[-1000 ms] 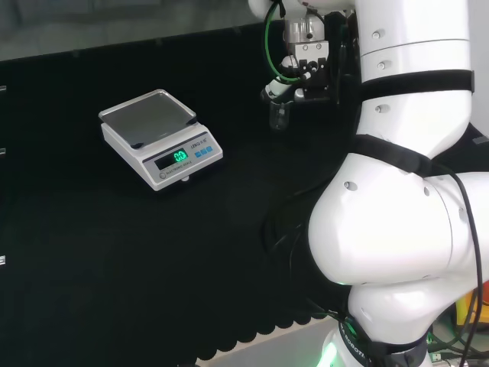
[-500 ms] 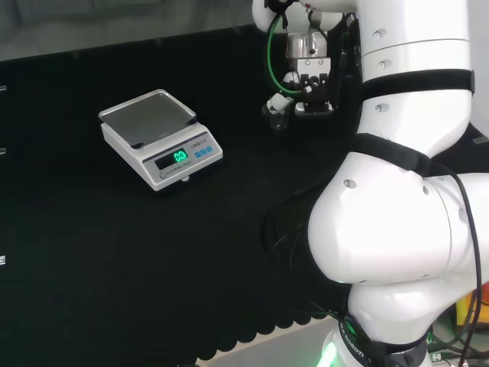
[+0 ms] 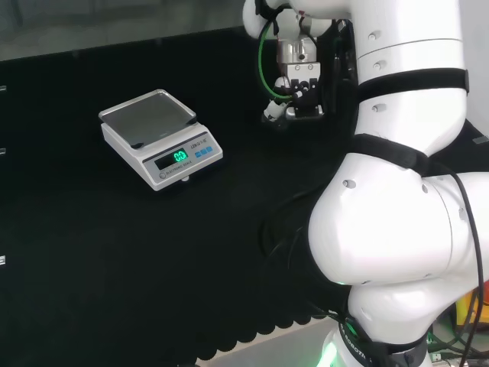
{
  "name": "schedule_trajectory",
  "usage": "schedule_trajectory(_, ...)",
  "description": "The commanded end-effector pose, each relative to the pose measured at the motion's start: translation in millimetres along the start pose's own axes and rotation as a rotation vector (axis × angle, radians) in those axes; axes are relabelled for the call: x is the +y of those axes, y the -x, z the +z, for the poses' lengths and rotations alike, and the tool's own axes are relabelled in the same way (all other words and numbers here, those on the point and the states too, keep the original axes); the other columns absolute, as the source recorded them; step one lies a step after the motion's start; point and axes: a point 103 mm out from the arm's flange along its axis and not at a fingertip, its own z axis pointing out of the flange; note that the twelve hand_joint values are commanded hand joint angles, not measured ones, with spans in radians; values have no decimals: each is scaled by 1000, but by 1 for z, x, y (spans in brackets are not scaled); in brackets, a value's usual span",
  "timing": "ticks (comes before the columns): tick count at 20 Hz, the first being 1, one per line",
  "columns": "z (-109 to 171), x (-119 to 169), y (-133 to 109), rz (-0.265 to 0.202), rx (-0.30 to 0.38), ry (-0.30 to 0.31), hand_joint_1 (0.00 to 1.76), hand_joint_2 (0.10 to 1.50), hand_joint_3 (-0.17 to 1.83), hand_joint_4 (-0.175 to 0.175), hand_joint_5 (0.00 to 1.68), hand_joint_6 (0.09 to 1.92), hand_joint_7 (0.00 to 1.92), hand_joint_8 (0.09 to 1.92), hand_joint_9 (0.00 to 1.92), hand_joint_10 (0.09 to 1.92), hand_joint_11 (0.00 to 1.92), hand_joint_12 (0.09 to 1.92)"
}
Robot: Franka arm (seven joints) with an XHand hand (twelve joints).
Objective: Pick up the beaker.
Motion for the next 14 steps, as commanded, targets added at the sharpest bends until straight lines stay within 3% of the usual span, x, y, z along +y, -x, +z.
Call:
schedule_trajectory(1,3,2,-14,3,-84,30,857,1091,-170,-142,376,87,446,744,695,702,763,1204)
schedule_trajectory(4,-1,0,-15,6,-85,42,970,1122,-175,-168,427,87,550,742,1058,513,1168,942)
schedule_trajectory(7,-5,-3,-15,10,-77,53,1045,1138,-175,-175,498,87,640,729,1312,368,1405,780)
schedule_trajectory(10,-13,-7,-15,12,-70,66,1103,1149,-175,-175,586,87,720,718,1422,317,1531,724)
schedule_trajectory(14,-27,-15,-15,13,-50,92,1136,1159,-175,-175,649,118,790,699,1440,366,1557,709)
